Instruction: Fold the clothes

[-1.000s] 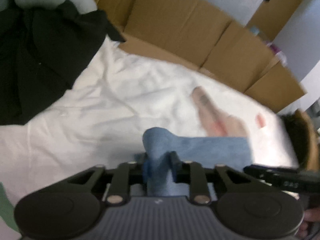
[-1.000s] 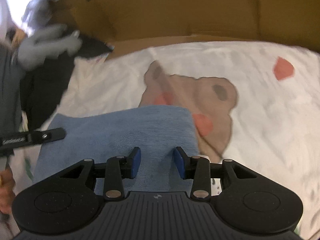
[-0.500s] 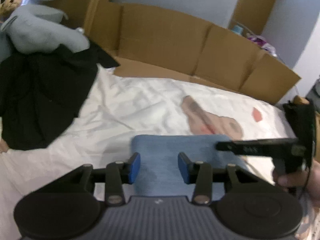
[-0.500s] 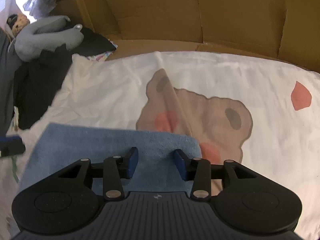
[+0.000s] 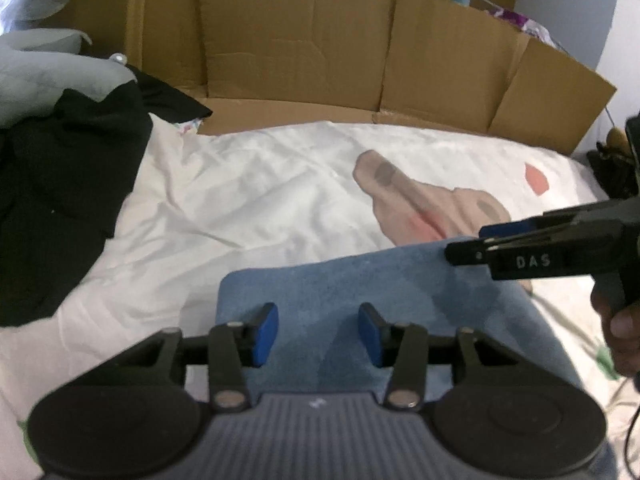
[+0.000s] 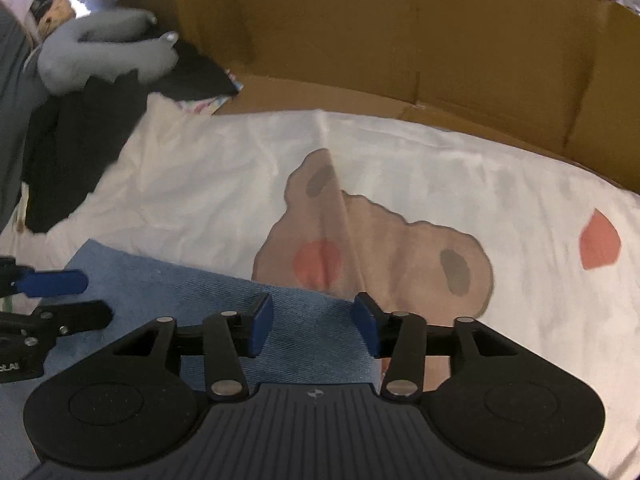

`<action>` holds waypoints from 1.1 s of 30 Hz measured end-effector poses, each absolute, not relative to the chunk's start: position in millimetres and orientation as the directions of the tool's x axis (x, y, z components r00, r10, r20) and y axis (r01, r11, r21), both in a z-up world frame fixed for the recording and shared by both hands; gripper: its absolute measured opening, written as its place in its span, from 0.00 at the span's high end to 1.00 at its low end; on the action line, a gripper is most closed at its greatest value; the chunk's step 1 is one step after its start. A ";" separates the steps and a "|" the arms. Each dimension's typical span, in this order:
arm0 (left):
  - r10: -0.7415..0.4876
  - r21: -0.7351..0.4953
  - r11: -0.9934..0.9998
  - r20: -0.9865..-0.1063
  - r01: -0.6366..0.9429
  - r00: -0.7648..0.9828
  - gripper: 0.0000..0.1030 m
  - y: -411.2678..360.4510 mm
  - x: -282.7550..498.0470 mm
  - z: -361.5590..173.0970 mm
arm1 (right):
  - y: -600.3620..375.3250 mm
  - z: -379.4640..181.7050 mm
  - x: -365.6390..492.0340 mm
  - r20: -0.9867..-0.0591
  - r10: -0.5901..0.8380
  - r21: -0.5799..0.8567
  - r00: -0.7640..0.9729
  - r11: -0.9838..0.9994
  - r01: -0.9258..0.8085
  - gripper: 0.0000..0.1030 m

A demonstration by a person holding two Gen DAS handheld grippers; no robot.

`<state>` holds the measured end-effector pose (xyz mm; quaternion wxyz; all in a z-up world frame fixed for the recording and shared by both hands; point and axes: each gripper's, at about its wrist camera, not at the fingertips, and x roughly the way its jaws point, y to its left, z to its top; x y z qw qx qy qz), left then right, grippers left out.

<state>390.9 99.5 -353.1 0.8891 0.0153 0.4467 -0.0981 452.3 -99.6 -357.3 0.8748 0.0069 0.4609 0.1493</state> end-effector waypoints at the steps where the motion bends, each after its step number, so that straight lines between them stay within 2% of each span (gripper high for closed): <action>1: -0.154 -0.050 0.980 -0.798 0.191 0.582 0.53 98.9 392.3 -355.0 | -99.3 -359.0 453.9 -0.807 0.273 0.157 0.524 0.954 -0.256 0.50; 6: -0.137 -0.035 0.983 -0.795 0.180 0.591 0.53 95.9 390.5 -351.2 | -104.8 -365.8 456.3 -0.804 0.298 0.201 0.515 0.951 -0.236 0.49; 12: -0.158 -0.036 0.976 -0.788 0.213 0.594 0.53 98.0 360.5 -340.2 | -99.4 -351.5 451.3 -0.825 0.256 0.185 0.504 0.965 -0.188 0.48; 15: -0.165 -0.045 0.976 -0.794 0.214 0.585 0.53 101.3 347.2 -334.4 | -102.5 -352.9 430.7 -0.830 0.269 0.191 0.489 0.960 -0.204 0.51; 21: -0.169 -0.066 0.978 -0.809 0.199 0.563 0.53 103.6 322.9 -330.8 | -107.9 -349.5 374.0 -0.822 0.275 0.210 0.499 0.961 -0.183 0.51; 24: -0.122 -0.004 0.975 -0.845 0.223 0.521 0.54 98.0 312.0 -339.6 | -103.8 -348.6 348.1 -0.837 0.275 0.198 0.473 0.958 -0.207 0.51; 33: -0.115 -0.004 0.976 -0.856 0.217 0.503 0.49 102.1 310.3 -355.5 | -99.9 -343.4 288.4 -0.866 0.248 0.181 0.435 0.965 -0.189 0.51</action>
